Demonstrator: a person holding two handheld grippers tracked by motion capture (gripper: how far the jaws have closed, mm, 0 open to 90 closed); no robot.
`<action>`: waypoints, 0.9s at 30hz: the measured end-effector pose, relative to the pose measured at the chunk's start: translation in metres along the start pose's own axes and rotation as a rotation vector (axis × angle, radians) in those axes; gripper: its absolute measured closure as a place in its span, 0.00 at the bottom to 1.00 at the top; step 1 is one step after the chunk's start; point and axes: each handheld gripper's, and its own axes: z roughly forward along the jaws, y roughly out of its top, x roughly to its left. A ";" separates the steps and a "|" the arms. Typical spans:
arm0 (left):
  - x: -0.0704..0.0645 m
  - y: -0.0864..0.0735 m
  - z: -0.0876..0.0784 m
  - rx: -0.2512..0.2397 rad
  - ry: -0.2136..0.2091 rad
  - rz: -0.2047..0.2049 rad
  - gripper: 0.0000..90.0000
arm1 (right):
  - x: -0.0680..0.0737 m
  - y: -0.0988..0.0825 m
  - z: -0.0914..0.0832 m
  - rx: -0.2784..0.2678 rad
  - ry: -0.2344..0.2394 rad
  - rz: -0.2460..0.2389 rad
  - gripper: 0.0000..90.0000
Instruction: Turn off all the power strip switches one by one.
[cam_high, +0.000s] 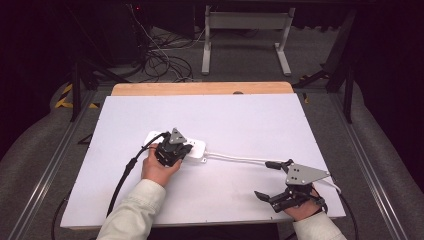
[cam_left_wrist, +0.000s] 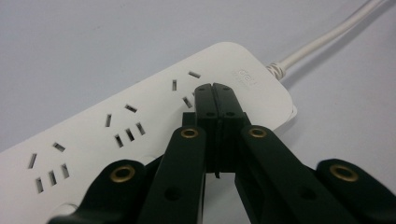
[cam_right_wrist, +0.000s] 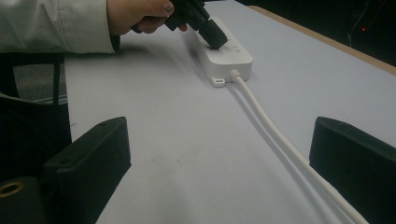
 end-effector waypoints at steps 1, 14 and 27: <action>0.000 0.000 0.000 -0.001 -0.001 0.000 1.00 | 0.000 0.000 0.000 0.000 -0.001 0.001 0.07; -0.008 0.003 0.003 0.021 0.034 0.031 1.00 | 0.001 0.000 0.001 0.005 -0.003 -0.002 0.07; 0.003 0.007 -0.022 -0.053 0.039 -0.038 1.00 | 0.000 -0.001 -0.001 0.000 -0.004 -0.002 0.07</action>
